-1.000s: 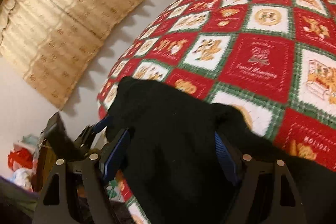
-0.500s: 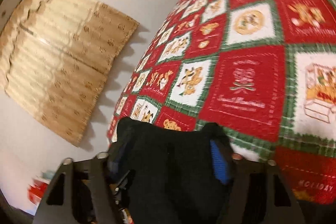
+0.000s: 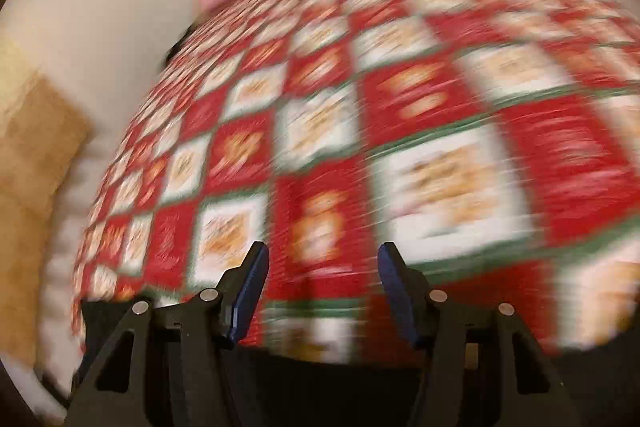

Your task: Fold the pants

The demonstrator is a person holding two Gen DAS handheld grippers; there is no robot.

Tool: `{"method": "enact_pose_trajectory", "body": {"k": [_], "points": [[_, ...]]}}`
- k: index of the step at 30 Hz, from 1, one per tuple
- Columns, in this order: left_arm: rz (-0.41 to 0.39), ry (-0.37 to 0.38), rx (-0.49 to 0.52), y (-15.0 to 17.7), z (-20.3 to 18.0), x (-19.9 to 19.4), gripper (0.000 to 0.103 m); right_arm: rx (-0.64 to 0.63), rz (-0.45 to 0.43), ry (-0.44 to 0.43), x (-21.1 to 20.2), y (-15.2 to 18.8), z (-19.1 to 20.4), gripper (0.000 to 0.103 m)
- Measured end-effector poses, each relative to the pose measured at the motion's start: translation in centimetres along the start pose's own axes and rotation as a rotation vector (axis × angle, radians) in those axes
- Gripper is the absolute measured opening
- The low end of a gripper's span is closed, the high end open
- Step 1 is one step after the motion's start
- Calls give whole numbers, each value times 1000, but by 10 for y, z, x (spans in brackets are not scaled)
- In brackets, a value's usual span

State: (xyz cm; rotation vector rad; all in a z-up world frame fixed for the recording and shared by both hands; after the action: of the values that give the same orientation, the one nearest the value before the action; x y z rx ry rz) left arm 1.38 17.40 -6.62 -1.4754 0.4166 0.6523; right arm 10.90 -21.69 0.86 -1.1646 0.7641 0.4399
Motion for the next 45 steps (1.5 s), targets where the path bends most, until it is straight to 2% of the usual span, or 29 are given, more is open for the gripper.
{"method": "enact_pose_trajectory", "body": {"k": [1,3,4,6,8,10,13,15,16,17,18,21,24,28,32,38,42,45], "points": [[4,-5,-2,-1,0,0,100,7,-82,73,-15,-8,-10,59],[9,-11,-4,-1,0,1,101,19,-149,196,-28,-19,-30,60],[11,-12,-5,-1,0,1,101,9,-142,316,-27,-27,-43,62],[13,-12,-7,-1,0,1,101,-7,-111,462,-16,-36,-66,62],[12,-13,-7,-1,0,1,101,-17,-55,572,-1,-39,-86,62],[10,-13,-7,-1,0,1,101,-17,12,641,11,-36,-110,62],[11,-14,-6,-1,0,1,101,-24,27,605,14,-33,-124,61],[13,-12,-8,-1,0,1,101,-3,47,549,13,-33,-128,51],[14,-11,-8,0,1,1,101,7,56,535,9,-33,-133,37],[13,-12,-8,0,1,1,101,11,55,534,5,-33,-135,14],[11,-12,-8,0,1,1,101,17,52,521,1,-33,-138,7],[8,-13,-6,0,1,1,102,85,22,399,-20,-32,-152,6],[9,-13,-6,0,0,1,102,159,-83,288,-66,-22,-168,6],[12,-13,-6,-1,1,1,102,257,-235,206,-140,13,-198,6],[19,-13,-7,-2,1,2,103,386,-309,180,-183,58,-237,6],[24,-13,1,-3,0,3,103,525,-312,143,-183,125,-276,5],[33,-4,-1,-5,1,2,103,468,-338,136,-182,123,-268,5],[41,17,-11,-8,1,-1,103,514,-345,72,-184,124,-272,7]]}}
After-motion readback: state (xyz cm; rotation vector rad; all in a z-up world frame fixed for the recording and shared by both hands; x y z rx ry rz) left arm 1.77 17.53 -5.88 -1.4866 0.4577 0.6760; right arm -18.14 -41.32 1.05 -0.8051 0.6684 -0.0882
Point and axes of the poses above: each gripper's, at about its wrist camera, not at the fingertips, and x roughly the way its jaws point, z to its left, y to its underside, the point moved 1 cm from there along x, roughly the way its jaws point, and after that the axes turned 3 degrees about -z, right-handed, at the moved point
